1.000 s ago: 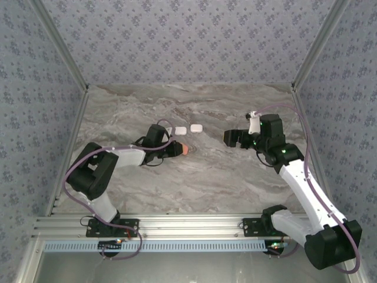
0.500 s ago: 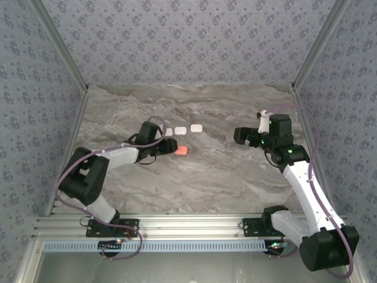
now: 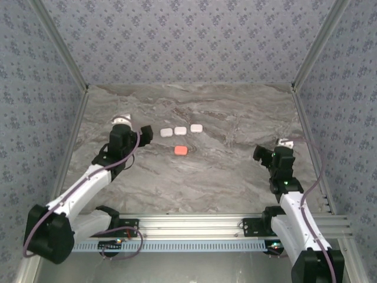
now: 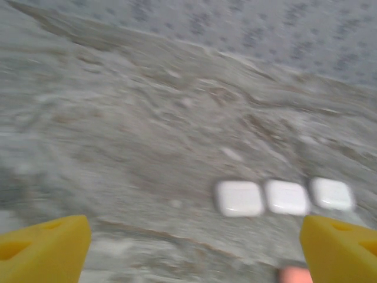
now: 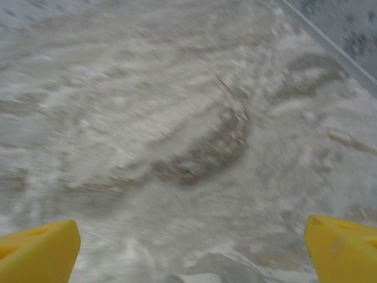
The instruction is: Insert wireless bluetooth earbuds into charging case
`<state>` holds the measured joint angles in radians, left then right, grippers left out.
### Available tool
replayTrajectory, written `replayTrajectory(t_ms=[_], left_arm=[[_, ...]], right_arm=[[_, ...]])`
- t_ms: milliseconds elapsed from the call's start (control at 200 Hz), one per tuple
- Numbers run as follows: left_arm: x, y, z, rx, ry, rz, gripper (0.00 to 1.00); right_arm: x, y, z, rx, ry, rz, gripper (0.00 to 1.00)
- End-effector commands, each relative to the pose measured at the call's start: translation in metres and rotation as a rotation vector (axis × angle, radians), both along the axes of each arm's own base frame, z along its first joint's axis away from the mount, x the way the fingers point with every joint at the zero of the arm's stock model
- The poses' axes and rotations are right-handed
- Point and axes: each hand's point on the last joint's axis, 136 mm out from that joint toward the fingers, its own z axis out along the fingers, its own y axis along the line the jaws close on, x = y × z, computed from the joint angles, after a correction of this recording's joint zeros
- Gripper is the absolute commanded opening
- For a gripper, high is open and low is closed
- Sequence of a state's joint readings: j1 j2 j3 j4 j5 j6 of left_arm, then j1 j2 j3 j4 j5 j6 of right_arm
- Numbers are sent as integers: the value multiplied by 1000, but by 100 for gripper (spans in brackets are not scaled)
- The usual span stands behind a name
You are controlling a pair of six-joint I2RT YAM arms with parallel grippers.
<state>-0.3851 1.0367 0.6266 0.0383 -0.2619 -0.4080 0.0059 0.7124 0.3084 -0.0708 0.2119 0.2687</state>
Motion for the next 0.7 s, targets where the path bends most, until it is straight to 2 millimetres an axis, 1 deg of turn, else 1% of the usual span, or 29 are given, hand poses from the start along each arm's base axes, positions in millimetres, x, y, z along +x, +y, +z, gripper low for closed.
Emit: replayTrajectory(t_ms=[0, 75, 190, 210, 255, 310, 330, 375, 485, 520, 570, 600, 640, 695], left_arm=[[-2, 50, 4, 155, -71, 180, 94], [-3, 66, 0, 211, -88, 229, 96], [-2, 79, -14, 304, -62, 238, 98], [-2, 81, -17, 315, -52, 238, 98], [-1, 86, -25, 338, -39, 243, 99], [1, 90, -35, 368, -34, 237, 99], [1, 90, -37, 378, -36, 232, 99], [3, 92, -43, 387, -44, 229, 99], [10, 90, -57, 387, -72, 178, 99], [12, 88, -59, 386, -96, 162, 99], [13, 86, -65, 386, -120, 140, 99], [15, 86, -65, 388, -135, 134, 99], [18, 80, -66, 388, -146, 85, 99], [23, 76, -67, 381, -165, 46, 99]], right_arm=[[15, -24, 27, -84, -133, -91, 100], [23, -25, 20, -149, -106, -59, 100], [35, -30, 0, -210, -85, -48, 100], [39, -30, 1, -220, -101, -41, 100], [46, -28, -1, -222, -83, -11, 100], [57, -18, 0, -237, -110, 62, 100], [59, -16, -1, -239, -107, 80, 100], [66, -11, 1, -240, -132, 107, 100], [82, -1, 1, -241, -167, 173, 100], [87, 1, -3, -233, -136, 193, 100], [94, 10, -5, -223, -122, 251, 100], [96, 16, -7, -215, -105, 287, 100], [97, 19, -7, -208, -113, 306, 100], [97, 24, -3, -188, -156, 316, 100]])
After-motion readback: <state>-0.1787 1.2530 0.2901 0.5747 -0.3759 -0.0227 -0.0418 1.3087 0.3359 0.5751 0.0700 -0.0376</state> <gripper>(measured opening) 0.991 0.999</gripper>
